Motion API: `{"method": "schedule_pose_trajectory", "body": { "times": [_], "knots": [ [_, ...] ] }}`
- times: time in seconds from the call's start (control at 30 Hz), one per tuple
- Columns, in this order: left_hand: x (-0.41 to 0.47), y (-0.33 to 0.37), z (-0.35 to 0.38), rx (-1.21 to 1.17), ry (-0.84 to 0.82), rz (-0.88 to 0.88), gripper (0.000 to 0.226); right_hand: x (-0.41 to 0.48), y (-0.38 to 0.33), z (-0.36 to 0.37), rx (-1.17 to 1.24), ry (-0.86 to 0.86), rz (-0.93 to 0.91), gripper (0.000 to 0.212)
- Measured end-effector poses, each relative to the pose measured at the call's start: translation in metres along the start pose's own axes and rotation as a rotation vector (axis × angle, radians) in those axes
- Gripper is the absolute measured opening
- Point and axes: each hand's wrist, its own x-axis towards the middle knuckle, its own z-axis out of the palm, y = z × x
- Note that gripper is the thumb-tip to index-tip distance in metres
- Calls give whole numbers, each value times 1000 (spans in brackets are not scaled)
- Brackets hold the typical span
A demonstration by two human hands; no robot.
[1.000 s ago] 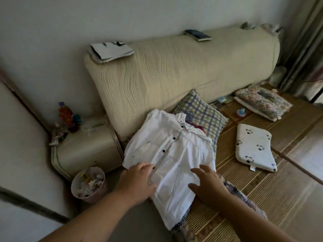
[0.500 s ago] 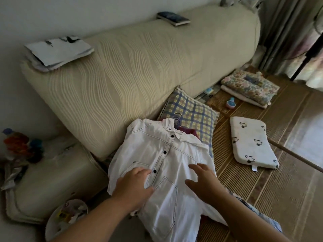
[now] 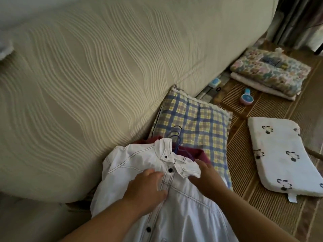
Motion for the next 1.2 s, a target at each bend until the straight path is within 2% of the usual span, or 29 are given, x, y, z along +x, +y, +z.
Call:
{"method": "schedule_pose_trajectory", "body": {
  "times": [0.13, 0.23, 0.3, 0.4, 0.53, 0.63, 0.73, 0.83, 0.93, 1.07, 1.2],
  "knots": [
    [59, -4, -3, 82, 7, 12, 71, 64, -3, 13, 74, -20, 17, 71],
    [96, -14, 1, 150, 43, 33, 83, 104, -4, 22, 115, -36, 26, 59],
    [113, -24, 6, 179, 44, 42, 87, 122, -2, 26, 62, -36, 39, 50],
    [132, -41, 13, 227, 36, 48, 87, 143, 2, 35, -49, -109, 89, 53],
    [138, -54, 19, 201, 7, 22, 84, 152, 1, 43, -31, -207, 102, 45],
    [129, -54, 23, 94, 56, 36, 84, 147, 2, 40, -17, -195, 59, 32],
    [116, -41, 20, -56, 246, 157, 77, 129, 1, 30, 54, -138, 49, 22],
    [106, -18, 12, -119, 299, 240, 72, 101, -7, 23, 126, -120, 15, 17],
    [96, 4, 4, -137, 285, 204, 70, 67, -20, 15, 190, -100, -9, 17],
    [71, 17, -7, -153, 313, 134, 70, 24, -38, 3, 158, -118, -45, 24],
    [29, 17, -13, -213, 342, 121, 65, -13, -51, -5, 113, -117, -100, 21]
  ]
}}
